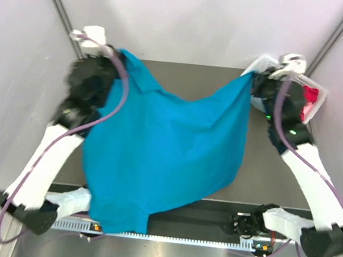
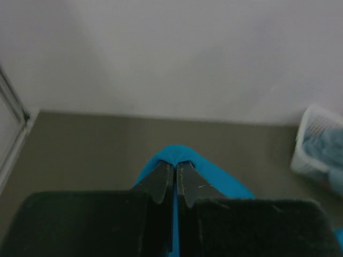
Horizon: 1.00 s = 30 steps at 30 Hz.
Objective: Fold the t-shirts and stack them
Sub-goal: Flatten the tshirt out
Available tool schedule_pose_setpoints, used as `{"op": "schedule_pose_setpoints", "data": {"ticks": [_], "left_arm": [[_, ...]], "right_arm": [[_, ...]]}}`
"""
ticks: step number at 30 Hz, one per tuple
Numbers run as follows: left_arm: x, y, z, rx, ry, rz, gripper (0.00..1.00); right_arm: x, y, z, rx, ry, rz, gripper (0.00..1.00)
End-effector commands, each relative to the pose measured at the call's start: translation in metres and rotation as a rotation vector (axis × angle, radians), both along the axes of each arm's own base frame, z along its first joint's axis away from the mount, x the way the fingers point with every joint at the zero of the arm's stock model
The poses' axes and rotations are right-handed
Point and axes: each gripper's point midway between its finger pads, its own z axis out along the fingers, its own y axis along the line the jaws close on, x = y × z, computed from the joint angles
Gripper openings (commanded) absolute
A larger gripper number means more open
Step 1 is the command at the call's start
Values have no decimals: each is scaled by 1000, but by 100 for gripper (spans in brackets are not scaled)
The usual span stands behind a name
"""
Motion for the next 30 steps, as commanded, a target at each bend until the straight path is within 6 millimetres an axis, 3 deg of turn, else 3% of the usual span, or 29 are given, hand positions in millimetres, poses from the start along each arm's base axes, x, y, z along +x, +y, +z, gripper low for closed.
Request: {"op": "schedule_pose_setpoints", "data": {"ticks": [1, 2, 3, 4, 5, 6, 7, 8, 9, 10, 11, 12, 13, 14, 15, 16, 17, 19, 21, 22, 24, 25, 26, 28, 30], "left_arm": [[47, 6, -101, 44, 158, 47, 0], [64, 6, -127, 36, 192, 42, 0], [78, 19, -152, -9, 239, 55, 0], [87, 26, -187, -26, 303, 62, 0], [109, 28, -218, -37, 351, 53, 0], [120, 37, -237, -53, 384, 58, 0], [132, 39, -246, -63, 405, 64, 0], [148, 40, -280, -69, 480, 62, 0], [159, 43, -286, -80, 487, 53, 0], [173, 42, -279, -84, 473, 38, 0], [185, 42, -303, -82, 520, 39, 0], [194, 45, -307, -74, 528, 41, 0], [207, 46, -295, -74, 507, 36, 0], [217, 48, -313, -68, 544, 42, 0], [223, 52, -314, -63, 549, 49, 0], [234, 52, -315, -61, 553, 43, 0], [239, 54, -316, -57, 553, 48, 0], [252, 60, -308, -47, 541, 68, 0], [263, 63, -317, -41, 552, 59, 0], [271, 61, -306, -40, 525, 46, 0], [279, 63, -326, -31, 570, 49, 0], [287, 63, -317, -32, 552, 48, 0], [290, 64, -329, -33, 575, 51, 0], [296, 67, -327, -47, 566, 58, 0], [297, 68, -337, -59, 591, 64, 0]], "right_arm": [[39, 3, -47, -31, 8, -57, 0], [47, 5, -64, -43, 28, -58, 0], [56, 6, -85, -59, 56, -64, 0], [75, 8, -113, -79, 102, -75, 0], [84, 10, -123, -83, 112, -78, 0], [94, 13, -134, -88, 126, -64, 0], [110, 16, -157, -109, 158, -62, 0], [120, 19, -155, -109, 147, -60, 0], [128, 24, -159, -123, 151, -49, 0], [141, 26, -183, -146, 192, -49, 0], [154, 30, -173, -144, 171, -48, 0], [163, 32, -178, -155, 182, -41, 0], [175, 34, -202, -170, 219, -37, 0], [188, 36, -192, -165, 196, -35, 0], [196, 36, -195, -172, 203, -33, 0], [207, 37, -217, -185, 241, -29, 0], [217, 39, -208, -180, 222, -29, 0], [232, 35, -224, -184, 245, -32, 0], [244, 29, -218, -189, 237, -53, 0], [249, 20, -227, -198, 254, -74, 0], [259, 11, -219, -191, 236, -86, 0], [263, 11, -227, -192, 247, -78, 0], [269, 11, -221, -187, 233, -70, 0], [275, 16, -237, -199, 259, -36, 0], [282, 23, -233, -201, 247, -11, 0]]}}
